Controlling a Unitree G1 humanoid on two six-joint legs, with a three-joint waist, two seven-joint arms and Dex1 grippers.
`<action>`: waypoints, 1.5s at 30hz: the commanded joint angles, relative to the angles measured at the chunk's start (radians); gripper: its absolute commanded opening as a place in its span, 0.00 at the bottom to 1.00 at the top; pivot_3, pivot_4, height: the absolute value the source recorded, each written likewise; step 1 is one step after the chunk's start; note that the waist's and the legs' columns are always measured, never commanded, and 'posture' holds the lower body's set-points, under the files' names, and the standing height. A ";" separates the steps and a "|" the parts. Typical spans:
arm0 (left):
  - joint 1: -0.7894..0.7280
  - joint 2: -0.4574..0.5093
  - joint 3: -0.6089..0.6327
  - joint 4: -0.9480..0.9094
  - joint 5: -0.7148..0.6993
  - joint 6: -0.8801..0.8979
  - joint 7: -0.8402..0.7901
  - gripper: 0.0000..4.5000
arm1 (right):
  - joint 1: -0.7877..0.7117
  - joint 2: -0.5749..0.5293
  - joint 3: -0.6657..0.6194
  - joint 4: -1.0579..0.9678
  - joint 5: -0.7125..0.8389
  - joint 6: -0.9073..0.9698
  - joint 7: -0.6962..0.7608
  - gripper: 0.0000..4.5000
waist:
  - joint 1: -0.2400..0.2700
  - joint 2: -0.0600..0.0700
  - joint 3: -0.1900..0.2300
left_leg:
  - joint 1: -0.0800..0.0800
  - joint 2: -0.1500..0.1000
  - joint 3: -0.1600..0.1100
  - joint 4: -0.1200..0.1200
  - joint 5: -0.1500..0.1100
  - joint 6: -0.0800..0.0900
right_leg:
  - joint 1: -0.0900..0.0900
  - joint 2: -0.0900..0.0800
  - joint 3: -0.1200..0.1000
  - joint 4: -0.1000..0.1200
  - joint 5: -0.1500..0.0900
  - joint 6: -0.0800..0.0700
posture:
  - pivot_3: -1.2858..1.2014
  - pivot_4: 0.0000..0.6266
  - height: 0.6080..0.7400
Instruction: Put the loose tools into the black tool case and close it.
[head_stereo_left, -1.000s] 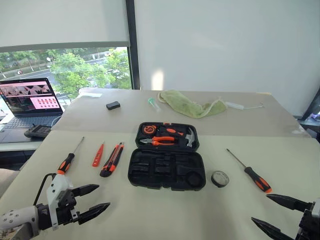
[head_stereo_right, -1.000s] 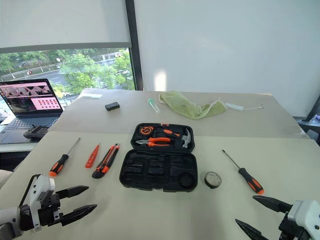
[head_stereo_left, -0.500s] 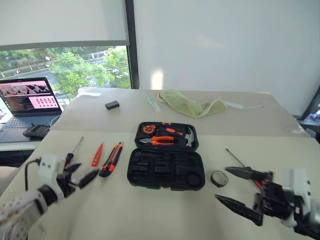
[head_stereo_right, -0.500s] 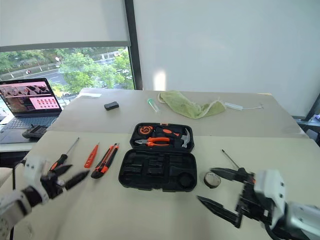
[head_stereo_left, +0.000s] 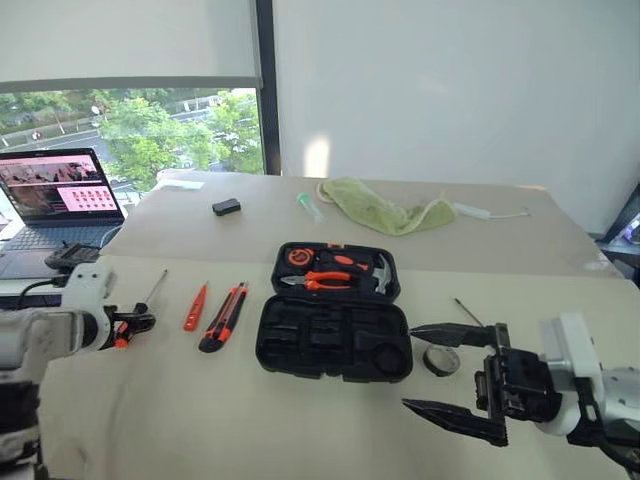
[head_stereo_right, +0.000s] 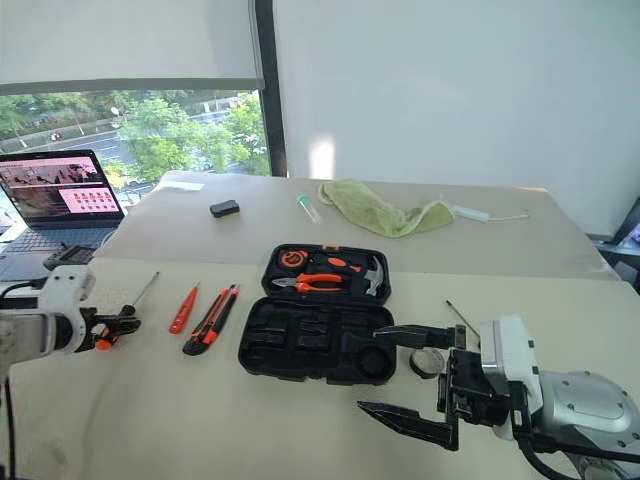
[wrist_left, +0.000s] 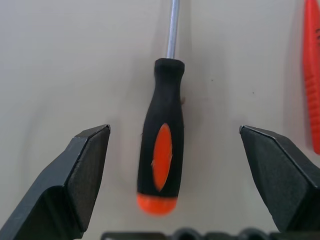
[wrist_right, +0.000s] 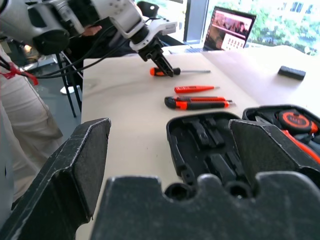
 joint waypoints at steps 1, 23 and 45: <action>-0.057 0.016 -0.056 0.089 0.057 -0.046 -0.054 0.74 | 0.016 0.002 -0.043 -0.054 0.016 -0.011 -0.024 1.00 | -0.002 0.000 0.000 | 0.000 0.000 0.000 0.000 0.000 0.000 | 0.000 0.000 0.000 0.000 0.000 0.000 | 0.52 0.24 1.00; -0.258 -0.045 -0.459 -0.156 0.129 -0.717 -0.933 0.16 | 0.356 0.175 -0.163 -0.192 -0.107 -0.078 -0.181 1.00 | -0.003 0.002 -0.003 | -0.001 -0.005 0.003 0.003 -0.001 0.002 | 0.001 -0.004 0.003 0.001 -0.001 0.002 | 0.52 0.24 1.00; -0.645 -0.467 -0.739 0.578 0.639 -1.227 -1.035 0.16 | 0.741 0.252 -0.216 -0.233 -0.187 -0.307 -0.223 1.00 | -0.005 -0.002 -0.001 | -0.007 -0.013 0.000 0.007 -0.005 0.017 | 0.000 -0.009 0.005 -0.002 -0.005 0.015 | 0.52 0.24 1.00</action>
